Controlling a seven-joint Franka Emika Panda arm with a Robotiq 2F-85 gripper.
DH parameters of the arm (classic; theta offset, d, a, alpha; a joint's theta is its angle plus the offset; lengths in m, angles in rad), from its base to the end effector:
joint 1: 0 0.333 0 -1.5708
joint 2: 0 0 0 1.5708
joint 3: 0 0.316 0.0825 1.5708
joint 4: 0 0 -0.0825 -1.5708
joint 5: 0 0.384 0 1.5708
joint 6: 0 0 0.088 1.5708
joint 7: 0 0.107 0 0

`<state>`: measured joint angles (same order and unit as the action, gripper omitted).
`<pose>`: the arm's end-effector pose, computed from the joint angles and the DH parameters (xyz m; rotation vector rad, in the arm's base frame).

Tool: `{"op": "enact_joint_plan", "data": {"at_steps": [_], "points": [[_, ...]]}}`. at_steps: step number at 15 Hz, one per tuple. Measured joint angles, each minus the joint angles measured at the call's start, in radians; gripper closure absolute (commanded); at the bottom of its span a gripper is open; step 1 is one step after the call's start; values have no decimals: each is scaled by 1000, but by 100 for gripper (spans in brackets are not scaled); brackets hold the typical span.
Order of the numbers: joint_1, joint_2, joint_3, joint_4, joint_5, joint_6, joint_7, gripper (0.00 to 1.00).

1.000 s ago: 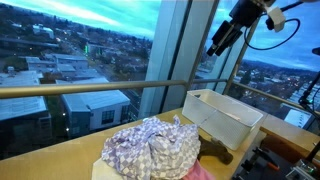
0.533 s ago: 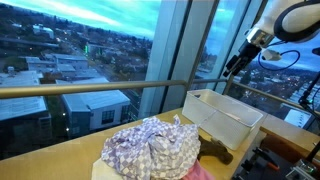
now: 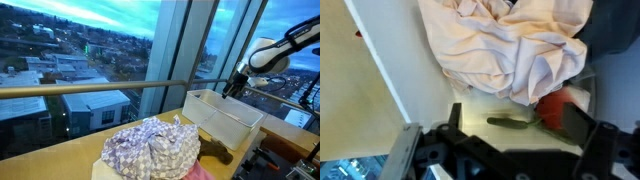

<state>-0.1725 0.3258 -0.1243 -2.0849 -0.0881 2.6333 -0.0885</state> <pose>0.5813 -0.1731 0.2915 2.9893 -0.1873 0.3043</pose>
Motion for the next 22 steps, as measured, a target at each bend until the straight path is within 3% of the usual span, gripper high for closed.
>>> {"op": "enact_joint_plan", "data": {"at_steps": [5, 10, 16, 17, 19, 22], "points": [[-6, 198, 14, 136, 71, -3, -5, 0], [-55, 368, 16, 251, 99, -23, -5, 0], [-64, 451, 26, 283, 101, -37, -4, 0], [-64, 458, 28, 283, 101, -40, -4, 25], [-64, 474, 29, 284, 101, -41, -2, 32], [-64, 473, 29, 286, 101, -41, 5, 55]]}}
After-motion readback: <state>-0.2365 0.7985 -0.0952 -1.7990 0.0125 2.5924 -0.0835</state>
